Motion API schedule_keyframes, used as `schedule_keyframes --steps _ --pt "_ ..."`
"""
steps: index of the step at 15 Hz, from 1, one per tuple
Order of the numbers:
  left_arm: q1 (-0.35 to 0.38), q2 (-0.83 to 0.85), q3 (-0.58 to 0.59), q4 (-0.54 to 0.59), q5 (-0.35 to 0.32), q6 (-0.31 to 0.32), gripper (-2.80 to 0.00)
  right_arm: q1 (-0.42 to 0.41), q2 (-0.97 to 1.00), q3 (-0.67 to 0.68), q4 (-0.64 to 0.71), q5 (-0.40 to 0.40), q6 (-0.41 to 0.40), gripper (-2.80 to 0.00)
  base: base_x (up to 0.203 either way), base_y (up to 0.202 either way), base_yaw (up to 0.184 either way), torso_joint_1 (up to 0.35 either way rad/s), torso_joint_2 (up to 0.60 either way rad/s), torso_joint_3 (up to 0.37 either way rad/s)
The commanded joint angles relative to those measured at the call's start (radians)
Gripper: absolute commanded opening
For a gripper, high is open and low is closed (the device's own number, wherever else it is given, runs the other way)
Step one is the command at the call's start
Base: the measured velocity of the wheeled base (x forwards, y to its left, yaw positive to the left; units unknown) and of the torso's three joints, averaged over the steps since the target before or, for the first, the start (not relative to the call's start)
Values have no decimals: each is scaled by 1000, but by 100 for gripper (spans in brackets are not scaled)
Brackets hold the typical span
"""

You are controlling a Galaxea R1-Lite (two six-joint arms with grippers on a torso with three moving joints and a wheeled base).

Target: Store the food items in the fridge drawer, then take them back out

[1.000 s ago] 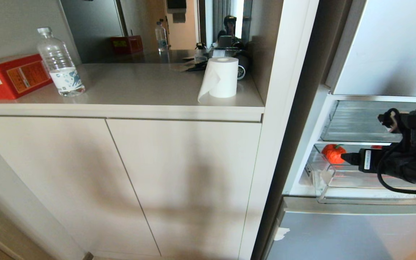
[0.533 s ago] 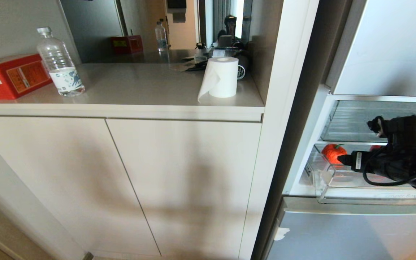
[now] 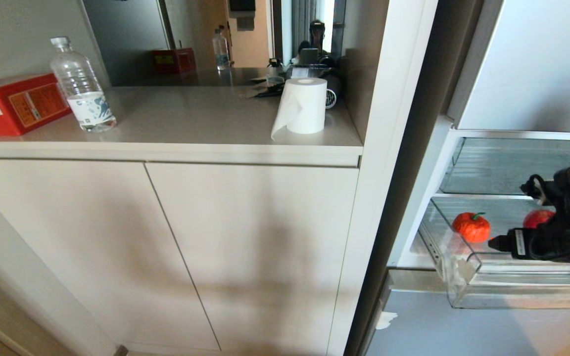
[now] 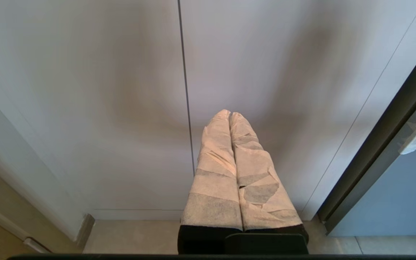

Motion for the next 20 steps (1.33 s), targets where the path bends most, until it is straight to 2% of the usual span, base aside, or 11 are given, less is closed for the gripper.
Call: schedule_keyframes --steps 1,3,13,17,20 --pt "0 1 0 0 0 1 -280 -28 -110 8 78 0 2 0 0 0 0 0 0 0" --pt "0 1 0 0 0 1 -280 -46 -171 29 144 0 -3 0 0 0 0 0 0 0" --pt "0 1 0 0 0 1 -280 -88 -282 174 163 1 -39 0 0 0 0 0 0 0" --pt "0 1 0 0 0 1 -280 -88 -211 89 137 15 -35 0 0 0 0 0 0 0" --pt "0 1 0 0 0 -1 -280 -119 -88 -17 87 10 11 0 0 0 0 0 0 0"
